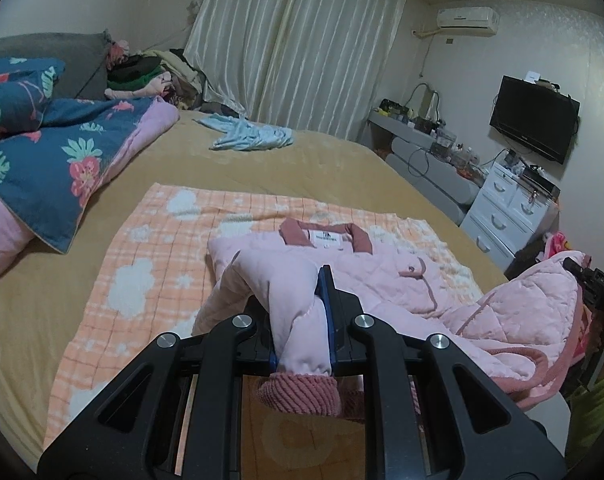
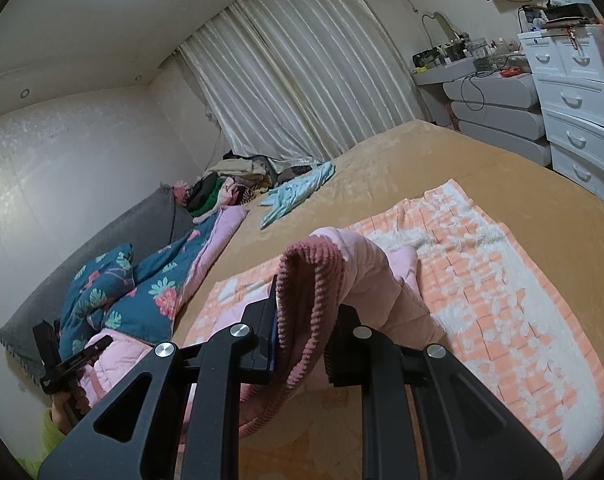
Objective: Fold large clothes
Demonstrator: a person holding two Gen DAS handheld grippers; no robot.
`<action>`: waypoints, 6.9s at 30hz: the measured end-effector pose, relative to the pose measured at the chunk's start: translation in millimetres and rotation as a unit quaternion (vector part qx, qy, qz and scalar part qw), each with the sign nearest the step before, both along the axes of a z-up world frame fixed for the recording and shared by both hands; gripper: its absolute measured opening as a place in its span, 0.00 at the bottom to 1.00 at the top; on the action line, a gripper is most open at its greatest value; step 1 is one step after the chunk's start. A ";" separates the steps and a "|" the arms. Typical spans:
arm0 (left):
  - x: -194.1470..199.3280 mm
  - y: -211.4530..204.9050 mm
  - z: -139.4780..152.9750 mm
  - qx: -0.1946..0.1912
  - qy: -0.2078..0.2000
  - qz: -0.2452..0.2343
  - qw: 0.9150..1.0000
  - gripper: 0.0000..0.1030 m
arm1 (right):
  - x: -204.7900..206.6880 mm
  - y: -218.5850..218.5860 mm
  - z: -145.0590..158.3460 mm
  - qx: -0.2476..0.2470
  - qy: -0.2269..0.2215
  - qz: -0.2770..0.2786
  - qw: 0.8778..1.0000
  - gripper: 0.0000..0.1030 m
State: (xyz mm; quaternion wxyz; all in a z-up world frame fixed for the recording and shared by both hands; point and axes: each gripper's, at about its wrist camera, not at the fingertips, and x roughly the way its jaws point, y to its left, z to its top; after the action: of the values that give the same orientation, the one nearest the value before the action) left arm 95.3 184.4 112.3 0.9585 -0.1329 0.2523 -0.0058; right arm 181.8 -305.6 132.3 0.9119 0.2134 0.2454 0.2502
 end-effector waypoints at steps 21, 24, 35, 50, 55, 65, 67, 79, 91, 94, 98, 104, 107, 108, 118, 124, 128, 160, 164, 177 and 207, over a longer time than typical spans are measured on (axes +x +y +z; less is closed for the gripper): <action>51.4 4.0 -21.7 0.051 0.018 0.032 0.998 0.09 | 59.6 3.8 -30.3 0.001 0.063 -0.023 0.998 0.16; 59.5 5.3 -27.0 0.059 0.022 0.037 0.997 0.09 | 70.7 4.8 -36.6 -0.001 0.071 -0.029 0.997 0.16; 85.4 11.5 -44.0 0.067 0.042 0.051 0.996 0.10 | 107.4 4.3 -60.5 0.028 0.097 -0.026 0.995 0.21; 113.2 11.2 -56.8 0.083 0.055 0.053 0.994 0.10 | 139.6 -3.9 -87.6 0.106 0.112 -0.035 0.987 0.78; 117.6 11.7 -57.5 0.078 0.053 0.051 0.994 0.10 | 128.2 -8.1 -87.4 0.115 0.067 -0.047 0.990 0.83; 127.2 8.1 -57.2 0.080 0.053 0.057 0.994 0.10 | 116.8 -12.4 -126.9 0.077 0.012 -0.083 0.993 0.96; 131.2 8.6 -59.2 0.079 0.056 0.062 0.993 0.11 | 110.9 -18.6 -121.2 0.095 -0.017 -0.089 0.991 0.96; 142.7 11.1 -55.0 0.032 0.045 0.066 0.996 0.66 | 130.8 30.7 -139.3 -0.086 0.021 -0.066 0.994 0.96; 109.9 31.7 -75.3 0.069 0.034 0.084 0.994 0.90 | 133.5 58.8 -159.6 -0.183 0.023 -0.052 0.981 0.96; 103.7 48.9 -109.1 0.058 0.065 0.090 0.992 0.91 | 138.0 62.5 -164.3 -0.205 0.022 -0.053 0.977 0.96; 97.3 69.3 -148.6 0.002 0.092 0.088 0.992 0.91 | 149.1 67.1 -172.1 -0.220 0.030 -0.050 0.974 0.96; 104.0 72.9 -186.3 -0.091 0.105 0.029 0.990 0.91 | 165.7 66.5 -194.4 -0.246 0.063 -0.039 0.966 0.89; 109.7 58.2 -183.4 -0.061 0.100 0.022 0.993 0.64 | 166.7 71.3 -199.2 -0.246 0.068 -0.019 0.967 0.65; 110.4 51.0 -181.1 -0.040 0.096 0.022 0.994 0.44 | 165.2 75.2 -199.9 -0.254 0.065 -0.021 0.965 0.61; 127.8 34.0 -136.1 0.035 0.037 0.041 0.998 0.17 | 156.6 96.3 -168.3 -0.274 -0.004 -0.082 0.958 0.19; 162.7 36.1 -124.8 0.034 0.036 0.074 0.996 0.17 | 179.0 103.8 -157.4 -0.307 -0.047 -0.111 0.944 0.14; 185.5 38.4 -128.7 0.036 0.050 0.087 0.994 0.17 | 196.5 98.6 -165.5 -0.309 -0.032 -0.120 0.943 0.13; 180.1 48.0 -150.8 0.012 0.138 0.131 0.982 0.91 | 195.9 55.7 -167.8 -0.157 0.085 -0.107 0.978 0.96; 155.9 42.3 -146.1 -0.023 0.134 0.124 0.983 0.91 | 175.7 57.7 -160.9 -0.144 0.092 -0.100 0.980 0.96; 101.0 26.7 -170.8 -0.082 0.160 0.130 0.975 0.91 | 125.5 62.4 -179.0 -0.121 0.131 -0.102 0.979 0.96; 161.4 44.2 -234.5 -0.346 0.153 0.166 0.911 0.92 | 152.8 76.4 -225.4 -0.044 0.210 -0.090 0.972 0.96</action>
State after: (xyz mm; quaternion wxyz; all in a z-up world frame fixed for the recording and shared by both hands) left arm 256.7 228.6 -122.1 0.7891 -0.4954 0.3526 0.0872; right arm 334.5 -229.2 -93.1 0.8671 0.2424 0.4222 0.1057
